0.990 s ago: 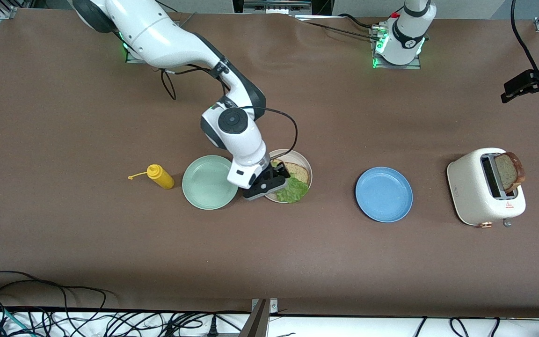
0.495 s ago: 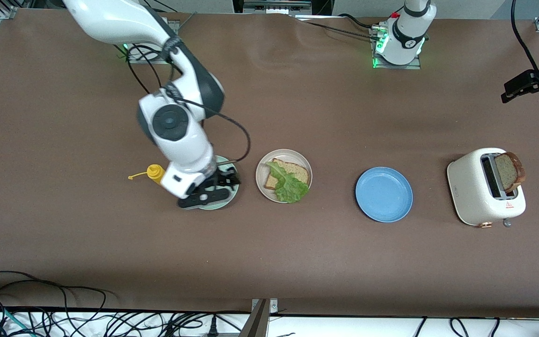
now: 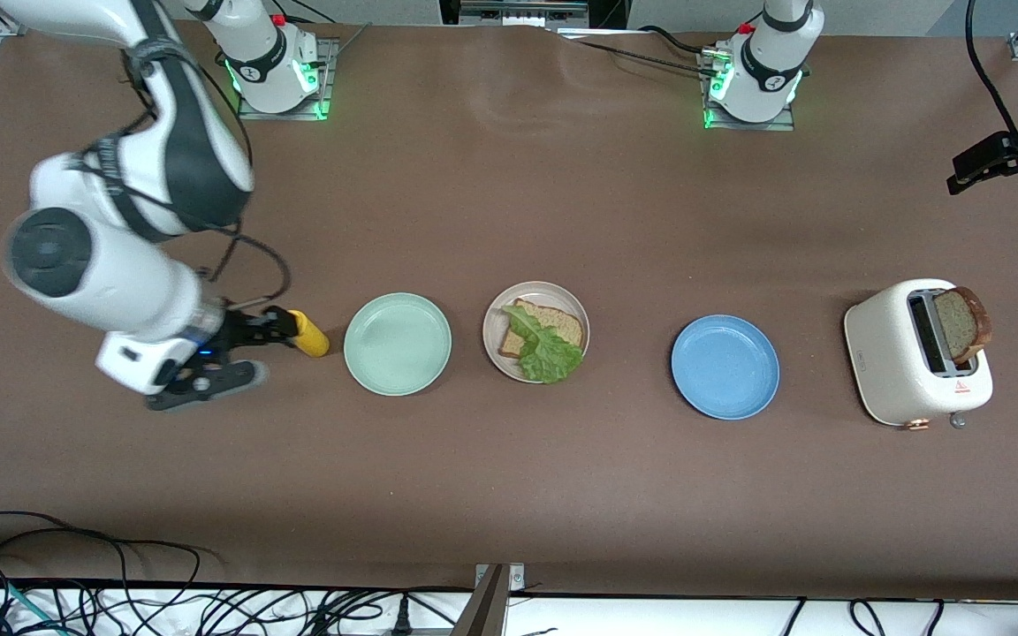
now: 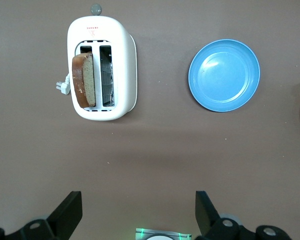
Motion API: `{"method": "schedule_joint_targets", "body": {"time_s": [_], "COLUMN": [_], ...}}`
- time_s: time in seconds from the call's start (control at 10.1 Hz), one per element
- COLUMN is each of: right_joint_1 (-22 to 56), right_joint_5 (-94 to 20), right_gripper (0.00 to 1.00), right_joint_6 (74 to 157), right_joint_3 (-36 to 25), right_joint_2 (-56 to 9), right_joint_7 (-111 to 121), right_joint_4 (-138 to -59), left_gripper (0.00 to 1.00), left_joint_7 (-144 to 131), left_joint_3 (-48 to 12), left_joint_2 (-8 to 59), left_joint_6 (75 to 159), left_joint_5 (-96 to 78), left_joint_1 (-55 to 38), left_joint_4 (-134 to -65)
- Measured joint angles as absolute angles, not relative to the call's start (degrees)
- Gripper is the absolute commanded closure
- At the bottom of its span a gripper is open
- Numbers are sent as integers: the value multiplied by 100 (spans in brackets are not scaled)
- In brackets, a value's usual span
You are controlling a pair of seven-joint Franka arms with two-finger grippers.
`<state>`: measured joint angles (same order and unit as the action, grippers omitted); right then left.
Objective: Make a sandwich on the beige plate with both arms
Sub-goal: 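Withdraw the right gripper from the plate toward the mustard bottle, then position the right gripper around the yellow mustard bottle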
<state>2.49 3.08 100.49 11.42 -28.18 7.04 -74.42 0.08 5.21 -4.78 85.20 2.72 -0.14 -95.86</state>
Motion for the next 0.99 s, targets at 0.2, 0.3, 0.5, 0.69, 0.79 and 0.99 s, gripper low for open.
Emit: {"method": "schedule_joint_targets", "body": {"time_s": [0.2, 0.3, 0.5, 0.69, 0.79, 0.99], "right_joint_1": [-347, -662, -1258, -1752, -1928, -2211], "right_joint_5": [-154, -471, -1231, -2189, -2639, -3557], "right_gripper": [0, 0, 0, 0, 0, 0], "right_joint_6": [9995, 10012, 10182, 10575, 10675, 10725], "right_joint_3": [1122, 1109, 1094, 1086, 1083, 1076], "right_joint_2": [-2715, -2712, -2724, -2805, -2909, -3226], "right_joint_7": [2090, 2873, 4411, 6069, 6804, 8113], "right_joint_4": [-7623, -7749, -8120, -8686, -8878, -9142], "left_gripper": [0, 0, 0, 0, 0, 0], "left_joint_7": [8, 8, 8, 8, 8, 8], "left_joint_3": [520, 520, 517, 515, 517, 527], "left_joint_2": [-477, -477, -477, -476, -476, -473], "left_joint_6": [8520, 8520, 8519, 8517, 8515, 8508], "left_joint_5": [272, 272, 272, 272, 272, 272], "left_joint_1": [-16, -16, -16, -17, -16, 10], "left_joint_4": [-9585, -9584, -9583, -9582, -9582, -9582]}}
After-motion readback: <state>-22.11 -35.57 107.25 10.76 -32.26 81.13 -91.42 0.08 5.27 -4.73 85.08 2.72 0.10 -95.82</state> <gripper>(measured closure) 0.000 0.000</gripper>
